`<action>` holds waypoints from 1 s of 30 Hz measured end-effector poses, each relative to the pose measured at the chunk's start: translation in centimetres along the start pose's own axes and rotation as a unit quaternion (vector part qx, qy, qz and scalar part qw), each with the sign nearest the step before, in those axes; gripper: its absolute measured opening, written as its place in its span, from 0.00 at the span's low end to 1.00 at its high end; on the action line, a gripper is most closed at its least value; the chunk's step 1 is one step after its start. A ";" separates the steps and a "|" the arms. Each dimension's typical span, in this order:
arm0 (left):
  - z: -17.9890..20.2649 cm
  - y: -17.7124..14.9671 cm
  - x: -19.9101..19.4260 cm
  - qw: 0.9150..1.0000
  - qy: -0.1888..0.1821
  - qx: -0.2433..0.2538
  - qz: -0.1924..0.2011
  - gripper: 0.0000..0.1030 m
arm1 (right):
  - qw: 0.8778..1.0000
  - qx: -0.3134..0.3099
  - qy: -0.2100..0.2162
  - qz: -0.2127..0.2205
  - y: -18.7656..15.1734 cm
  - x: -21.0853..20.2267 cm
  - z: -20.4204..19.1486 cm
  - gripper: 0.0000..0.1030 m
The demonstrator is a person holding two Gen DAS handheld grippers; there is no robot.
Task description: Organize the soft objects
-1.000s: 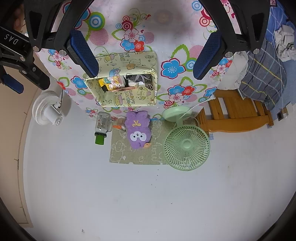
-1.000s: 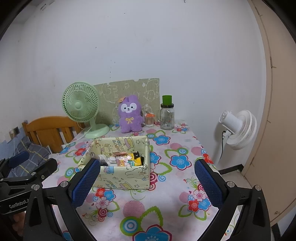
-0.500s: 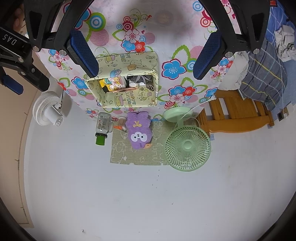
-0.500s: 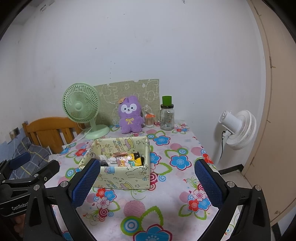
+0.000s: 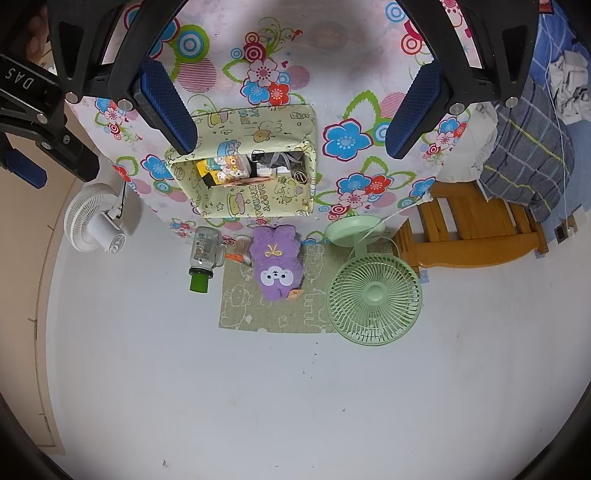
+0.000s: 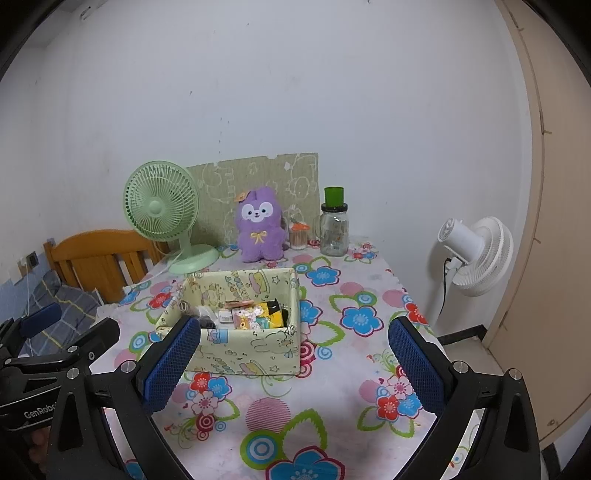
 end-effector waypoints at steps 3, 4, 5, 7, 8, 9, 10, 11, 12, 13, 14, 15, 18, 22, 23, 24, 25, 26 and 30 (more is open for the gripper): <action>0.1 0.0 0.1 1.000 -0.002 0.001 0.000 1.00 | 1.000 0.001 0.000 -0.002 -0.1 0.1 0.0 1.00; 0.1 0.0 0.1 1.000 -0.003 0.001 0.000 1.00 | 1.000 0.000 0.000 -0.002 -0.1 0.2 0.0 1.00; 0.1 0.0 0.2 1.000 -0.003 0.001 0.000 1.00 | 1.000 0.000 0.000 -0.002 0.0 0.2 0.0 1.00; 0.1 0.0 0.2 1.000 -0.004 0.001 0.000 1.00 | 1.000 0.000 0.000 -0.002 0.0 0.2 0.0 1.00; 0.1 -0.1 0.2 1.000 -0.004 0.001 -0.001 1.00 | 1.000 0.000 0.000 -0.002 0.0 0.2 0.0 1.00; 0.2 -0.1 0.2 1.000 -0.005 0.001 -0.001 1.00 | 1.000 0.001 0.000 -0.002 0.0 0.2 0.0 1.00; 0.2 -0.1 0.2 1.000 -0.005 0.001 0.000 1.00 | 1.000 0.001 0.000 -0.002 -0.1 0.3 0.0 1.00; 0.1 -0.1 0.2 1.000 -0.004 0.001 -0.001 1.00 | 1.000 0.001 0.000 -0.003 -0.1 0.3 0.0 1.00; 0.2 -0.1 0.3 1.000 -0.004 0.001 -0.001 1.00 | 1.000 0.000 0.000 -0.003 -0.1 0.3 0.0 1.00; 0.2 -0.2 0.3 1.000 -0.004 0.001 -0.002 1.00 | 1.000 0.001 0.000 -0.003 -0.1 0.2 0.0 1.00; 0.2 -0.2 0.4 1.000 -0.003 0.001 -0.002 1.00 | 1.000 0.001 0.000 -0.003 -0.1 0.2 0.0 1.00; 0.3 -0.2 0.4 1.000 -0.003 0.001 -0.002 1.00 | 1.000 0.001 0.000 -0.002 -0.1 0.2 0.0 1.00; 0.3 -0.2 0.4 1.000 -0.003 0.000 -0.002 1.00 | 1.000 0.001 0.000 -0.002 -0.1 0.3 0.0 1.00; 0.3 -0.3 0.4 1.000 -0.003 0.001 -0.001 1.00 | 1.000 0.001 -0.002 -0.003 -0.1 0.3 0.0 1.00; 0.4 -0.3 0.5 1.000 -0.003 0.001 -0.001 1.00 | 1.000 0.001 -0.002 -0.003 -0.1 0.4 0.0 1.00; 0.3 -0.3 0.4 1.000 -0.003 0.001 -0.001 1.00 | 1.000 0.001 -0.002 -0.004 -0.1 0.4 0.0 1.00; 0.4 -0.3 0.5 1.000 -0.003 0.002 -0.001 1.00 | 1.000 0.001 -0.002 -0.004 -0.2 0.5 0.0 1.00; 0.3 -0.3 0.5 1.000 -0.003 0.001 -0.001 1.00 | 1.000 0.000 -0.003 -0.004 -0.2 0.5 0.0 1.00; 0.3 -0.3 0.5 1.000 -0.003 0.001 -0.001 1.00 | 1.000 0.000 -0.002 -0.004 -0.2 0.5 0.0 1.00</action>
Point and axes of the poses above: each gripper's, at about its wrist camera, not at the fingertips, and x roughly the way its jaws point, z to its right, y to its top, the point moved 7 cm from there along x, roughly the way its jaws point, and after that the axes turned 5 degrees about z, right-handed, at the moved point
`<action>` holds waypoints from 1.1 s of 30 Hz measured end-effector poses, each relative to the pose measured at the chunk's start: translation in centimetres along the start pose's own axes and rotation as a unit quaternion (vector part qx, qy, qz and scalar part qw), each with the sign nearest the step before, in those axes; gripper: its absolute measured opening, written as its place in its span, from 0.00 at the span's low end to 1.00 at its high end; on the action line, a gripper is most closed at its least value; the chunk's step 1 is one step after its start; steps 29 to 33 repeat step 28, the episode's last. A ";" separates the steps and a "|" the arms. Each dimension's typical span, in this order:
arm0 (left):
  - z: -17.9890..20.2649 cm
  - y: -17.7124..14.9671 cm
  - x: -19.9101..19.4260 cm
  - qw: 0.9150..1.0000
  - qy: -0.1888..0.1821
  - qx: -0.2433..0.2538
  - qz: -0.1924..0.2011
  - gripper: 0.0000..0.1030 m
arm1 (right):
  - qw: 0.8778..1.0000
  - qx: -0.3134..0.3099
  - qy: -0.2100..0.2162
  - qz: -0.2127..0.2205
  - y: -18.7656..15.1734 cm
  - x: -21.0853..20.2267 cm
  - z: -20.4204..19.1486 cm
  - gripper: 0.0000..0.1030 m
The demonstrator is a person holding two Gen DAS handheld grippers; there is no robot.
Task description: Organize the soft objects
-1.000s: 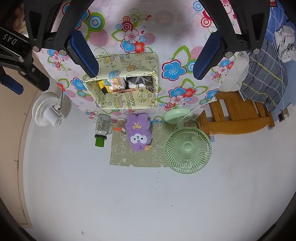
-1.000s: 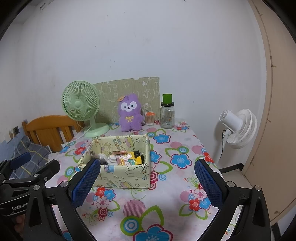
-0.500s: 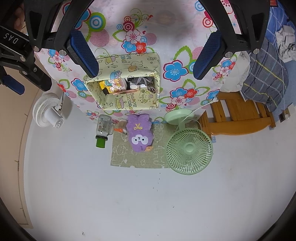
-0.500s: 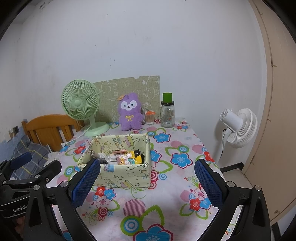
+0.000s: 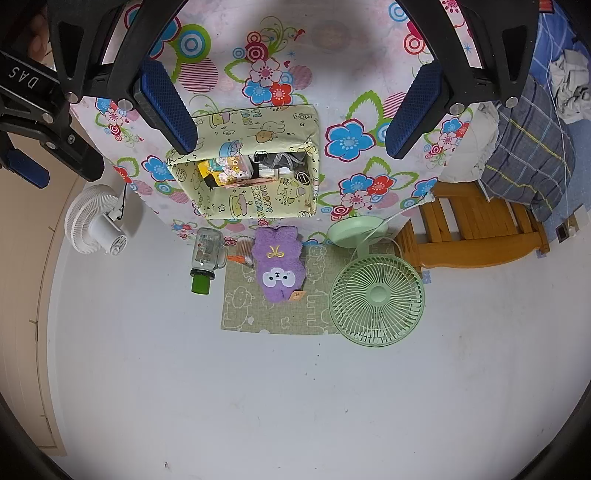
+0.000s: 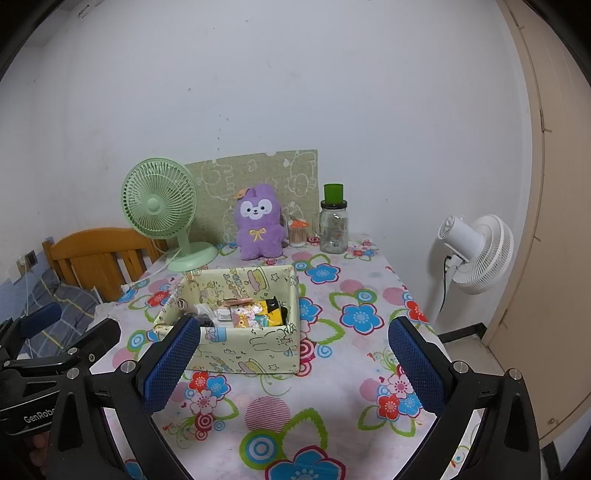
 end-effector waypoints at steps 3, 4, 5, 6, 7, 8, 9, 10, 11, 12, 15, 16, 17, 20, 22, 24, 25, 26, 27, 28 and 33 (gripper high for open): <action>0.0 0.0 0.0 1.000 0.000 0.000 0.000 1.00 | 1.000 0.000 0.000 0.000 0.0 0.0 0.0 1.00; 0.0 0.0 0.0 1.000 0.000 0.000 0.001 1.00 | 1.000 0.000 0.000 0.000 0.0 0.0 0.0 1.00; 0.0 0.0 0.1 1.000 0.000 0.000 0.001 1.00 | 1.000 0.001 0.001 0.000 0.0 0.0 0.0 1.00; 0.0 0.0 0.0 1.000 0.000 0.000 0.000 1.00 | 1.000 0.001 0.002 -0.001 0.0 0.0 0.0 1.00; 0.0 0.0 0.0 1.000 0.000 0.000 0.000 1.00 | 1.000 0.002 0.002 -0.002 -0.1 0.1 0.0 1.00; 0.0 0.0 0.0 1.000 0.000 0.000 0.000 1.00 | 1.000 0.001 0.001 -0.002 -0.1 0.1 0.0 1.00; -0.1 0.0 0.0 1.000 0.000 0.000 -0.001 1.00 | 1.000 0.001 0.001 -0.002 -0.1 0.1 0.0 1.00; 0.0 0.0 0.0 1.000 0.000 0.000 0.000 1.00 | 1.000 0.002 0.002 -0.001 -0.1 0.1 0.0 1.00; 0.0 0.0 0.0 1.000 0.000 0.000 0.000 1.00 | 1.000 0.002 0.002 -0.001 -0.1 0.1 0.0 1.00; 0.0 0.0 0.0 1.000 0.000 0.000 -0.001 1.00 | 1.000 0.001 0.002 -0.002 -0.1 0.1 0.0 1.00; 0.0 0.0 0.0 1.000 0.000 0.001 0.000 1.00 | 1.000 0.002 0.001 -0.001 -0.2 0.2 0.0 1.00; 0.0 0.0 0.0 1.000 0.000 0.001 0.000 1.00 | 1.000 0.002 0.001 -0.001 -0.2 0.2 0.0 1.00; 0.0 0.0 0.0 1.000 0.001 0.000 0.000 1.00 | 1.000 0.002 0.001 -0.001 -0.1 0.2 0.0 1.00; -0.1 0.0 0.1 1.000 0.001 0.000 0.001 1.00 | 1.000 0.002 0.001 -0.001 -0.1 0.2 0.0 1.00; -0.2 0.0 0.1 1.000 0.001 0.000 0.000 1.00 | 1.000 0.002 0.002 -0.001 -0.2 0.3 0.0 1.00; -0.2 0.0 0.1 1.000 0.001 0.001 0.001 1.00 | 1.000 0.002 0.001 -0.001 -0.2 0.3 0.0 1.00; -0.2 0.0 0.1 1.000 0.001 0.000 0.001 1.00 | 1.000 0.002 0.002 -0.001 -0.2 0.3 0.0 1.00; -0.2 0.0 0.2 1.000 0.001 0.000 0.001 1.00 | 1.000 0.002 0.002 -0.001 -0.2 0.3 0.0 1.00; -0.2 0.0 0.1 1.000 0.000 0.001 0.001 1.00 | 1.000 0.001 0.001 -0.001 -0.2 0.3 0.0 1.00; -0.3 0.0 0.1 1.000 0.000 0.002 0.002 1.00 | 1.000 0.001 0.001 -0.002 -0.2 0.3 0.0 1.00; -0.3 0.0 0.1 1.000 0.000 0.002 0.002 1.00 | 1.000 0.001 0.001 -0.002 -0.2 0.3 0.0 1.00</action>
Point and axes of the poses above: each gripper's, at about its wrist camera, not at the fingertips, and x roughly the way its jaws point, z to its right, y to its top, the point moved 7 cm from there along x, roughly the way its jaws point, and after that the axes turned 5 degrees about z, right-handed, at the moved point
